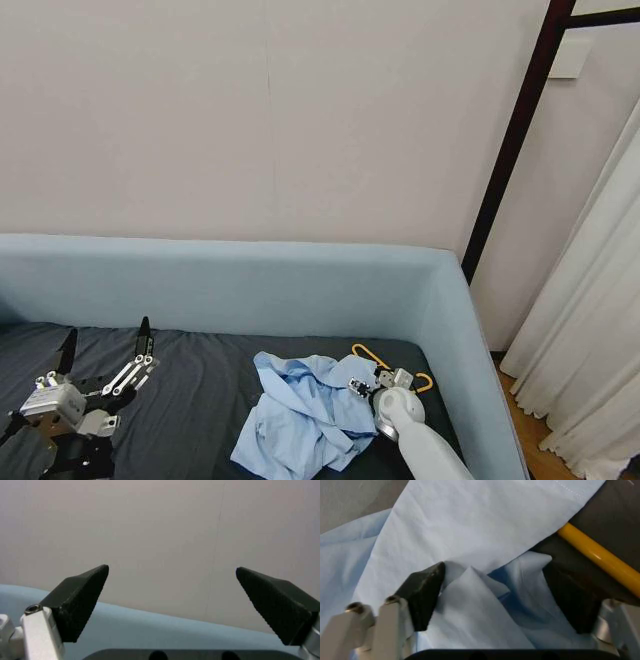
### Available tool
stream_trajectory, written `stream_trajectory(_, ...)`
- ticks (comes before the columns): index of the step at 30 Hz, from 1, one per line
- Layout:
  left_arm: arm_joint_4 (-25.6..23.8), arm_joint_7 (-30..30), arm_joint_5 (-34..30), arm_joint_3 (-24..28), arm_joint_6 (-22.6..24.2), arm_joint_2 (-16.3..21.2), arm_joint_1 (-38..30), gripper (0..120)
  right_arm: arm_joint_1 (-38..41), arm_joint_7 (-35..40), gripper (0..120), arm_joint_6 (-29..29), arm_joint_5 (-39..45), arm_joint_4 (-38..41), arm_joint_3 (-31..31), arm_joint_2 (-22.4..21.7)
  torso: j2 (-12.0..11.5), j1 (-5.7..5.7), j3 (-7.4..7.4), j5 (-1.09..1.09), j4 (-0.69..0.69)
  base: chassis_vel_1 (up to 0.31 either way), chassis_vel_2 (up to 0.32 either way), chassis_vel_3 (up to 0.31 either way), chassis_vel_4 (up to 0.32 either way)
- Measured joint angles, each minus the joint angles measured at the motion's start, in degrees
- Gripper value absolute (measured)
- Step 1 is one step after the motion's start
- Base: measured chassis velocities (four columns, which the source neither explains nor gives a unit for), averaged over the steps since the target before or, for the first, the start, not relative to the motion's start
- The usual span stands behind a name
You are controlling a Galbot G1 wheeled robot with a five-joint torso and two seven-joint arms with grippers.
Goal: Pick up the clothes from the sofa and hang them on the clothes hanger.
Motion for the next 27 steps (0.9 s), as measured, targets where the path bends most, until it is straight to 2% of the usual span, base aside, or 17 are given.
stream_trajectory(2, 0.2, -0.1, 0.0, 0.1, -0.1, 0.1, -0.1, 100, -0.1, 0.0, 69, 0.0, -0.1, 0.3, 0.0, 0.0, 0.0, 0.00, 0.00, 0.00, 0.00, 0.000, 0.000, 0.000, 0.000)
stream_trajectory(5, 0.5, -0.3, 0.0, 0.2, -0.2, 0.2, -0.3, 100, -0.4, -0.3, 53, 0.2, -0.3, 0.8, -0.1, 0.1, 0.0, 0.00, 0.00, 0.00, 0.00, 0.000, 0.000, 0.000, 0.000)
stream_trajectory(7, 0.6, -0.4, 0.0, 0.2, -0.3, 0.2, -0.4, 100, -0.5, -0.6, 50, 0.4, -0.5, 0.8, -0.1, 0.1, 0.0, 0.00, 0.00, 0.00, 0.00, 0.000, 0.000, 0.000, 0.000)
stream_trajectory(10, 0.9, -0.7, 0.0, 0.2, -0.4, 0.3, -0.5, 100, -0.7, -1.5, 35, 1.5, -1.2, 0.9, -0.2, -0.1, 0.0, 0.00, 0.00, 0.00, 0.00, 0.000, 0.000, 0.000, 0.000)
stream_trajectory(11, 0.9, -0.7, 0.0, 0.2, -0.4, 0.3, -0.5, 100, -0.7, -1.5, 35, 1.5, -1.2, 0.9, -0.2, -0.1, 0.0, 0.00, 0.00, 0.00, 0.00, 0.000, 0.000, 0.000, 0.000)
stream_trajectory(14, 0.9, -0.9, 0.0, 0.3, -0.7, 0.3, -0.6, 100, -0.6, -2.1, 22, 2.5, -1.2, 1.2, -0.3, -0.2, 0.0, 0.00, 0.00, 0.00, 0.00, 0.000, 0.000, 0.000, 0.000)
stream_trajectory(16, 0.9, -0.9, 0.0, 0.3, -0.7, 0.2, -0.6, 100, -0.6, -2.3, 19, 2.8, -1.2, 1.5, -0.3, -0.3, 0.0, 0.00, 0.00, 0.00, 0.00, 0.000, 0.000, 0.000, 0.000)
stream_trajectory(20, 0.8, -1.1, 0.0, 0.1, -0.8, 0.2, -0.6, 100, -0.8, -2.4, 0, 3.1, -0.7, 3.6, -1.0, -0.8, 0.0, 0.00, 0.00, 0.00, 0.00, 0.000, 0.000, 0.000, 0.000)
stream_trajectory(27, 1.0, -1.3, 0.0, 0.1, -1.0, 0.2, -0.9, 100, -1.7, -2.5, 0, 4.2, 0.3, 7.4, -2.1, -1.9, 0.0, 0.00, 0.00, 0.01, 0.00, 0.000, 0.000, 0.000, 0.000)
